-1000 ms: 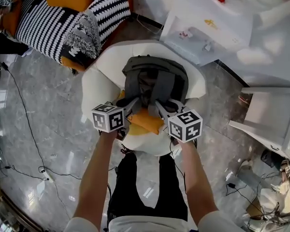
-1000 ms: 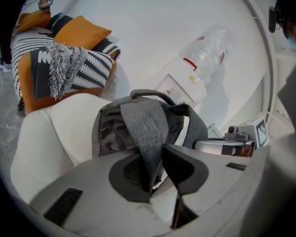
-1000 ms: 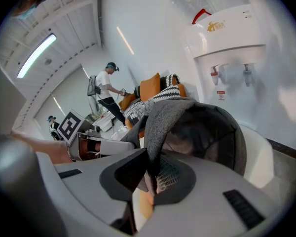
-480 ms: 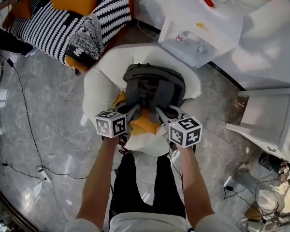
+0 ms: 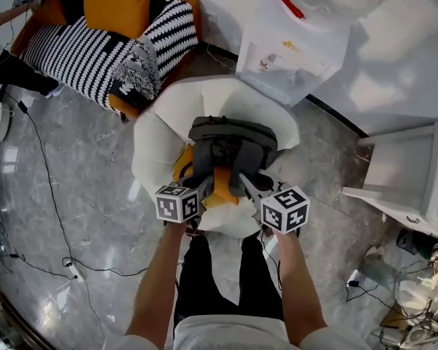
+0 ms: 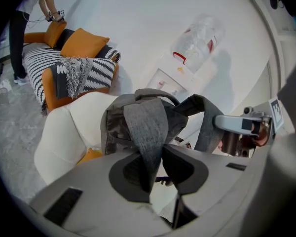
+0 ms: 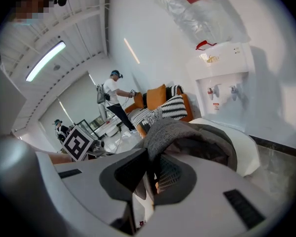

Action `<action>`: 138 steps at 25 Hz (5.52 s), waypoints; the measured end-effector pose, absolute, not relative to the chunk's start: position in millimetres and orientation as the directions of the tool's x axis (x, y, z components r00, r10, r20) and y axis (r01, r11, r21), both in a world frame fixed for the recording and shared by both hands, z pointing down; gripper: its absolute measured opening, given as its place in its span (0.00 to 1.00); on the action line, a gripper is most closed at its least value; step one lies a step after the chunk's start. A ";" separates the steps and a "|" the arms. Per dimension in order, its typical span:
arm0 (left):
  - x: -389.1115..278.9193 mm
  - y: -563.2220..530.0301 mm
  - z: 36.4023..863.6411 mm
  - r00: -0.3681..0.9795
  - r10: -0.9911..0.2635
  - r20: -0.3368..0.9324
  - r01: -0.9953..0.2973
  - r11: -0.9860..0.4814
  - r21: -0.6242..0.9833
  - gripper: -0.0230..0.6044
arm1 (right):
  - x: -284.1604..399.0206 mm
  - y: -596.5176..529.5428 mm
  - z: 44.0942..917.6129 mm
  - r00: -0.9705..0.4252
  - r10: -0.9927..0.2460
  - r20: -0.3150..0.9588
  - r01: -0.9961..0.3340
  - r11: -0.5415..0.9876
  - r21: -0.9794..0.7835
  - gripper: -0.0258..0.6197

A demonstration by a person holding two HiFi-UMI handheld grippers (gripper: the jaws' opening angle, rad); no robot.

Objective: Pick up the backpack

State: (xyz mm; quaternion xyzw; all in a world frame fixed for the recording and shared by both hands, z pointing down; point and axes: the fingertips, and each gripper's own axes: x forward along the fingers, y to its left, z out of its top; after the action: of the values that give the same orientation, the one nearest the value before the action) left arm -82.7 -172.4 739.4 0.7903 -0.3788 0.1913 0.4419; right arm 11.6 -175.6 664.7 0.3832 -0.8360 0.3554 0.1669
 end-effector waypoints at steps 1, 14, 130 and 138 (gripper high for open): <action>-82.0 -166.2 738.8 0.639 -0.425 0.641 -0.769 -0.320 0.554 0.19 | 13.5 -170.3 663.2 -0.648 -0.519 0.557 -0.761 0.453 -0.464 0.10; -78.3 -122.6 728.2 0.644 -0.385 0.661 -0.765 -0.290 0.576 0.19 | 25.4 -123.2 650.1 -0.644 -0.475 0.600 -0.765 0.411 -0.496 0.10; -112.2 -179.4 259.5 0.596 -0.792 0.131 -0.801 -0.598 0.027 0.16 | 21.6 -180.1 241.6 -0.707 -0.675 0.211 -0.700 0.711 -0.071 0.10; -117.2 -182.0 237.0 0.570 -0.814 0.115 -0.821 -0.571 0.024 0.16 | 15.6 -177.7 225.9 -0.700 -0.677 0.225 -0.699 0.715 -0.024 0.10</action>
State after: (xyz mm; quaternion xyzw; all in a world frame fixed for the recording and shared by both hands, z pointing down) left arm -117.2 -182.0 237.0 0.8851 -0.4617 0.0455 0.0371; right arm 15.6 -177.7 225.9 0.3737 -0.9205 0.0537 0.1005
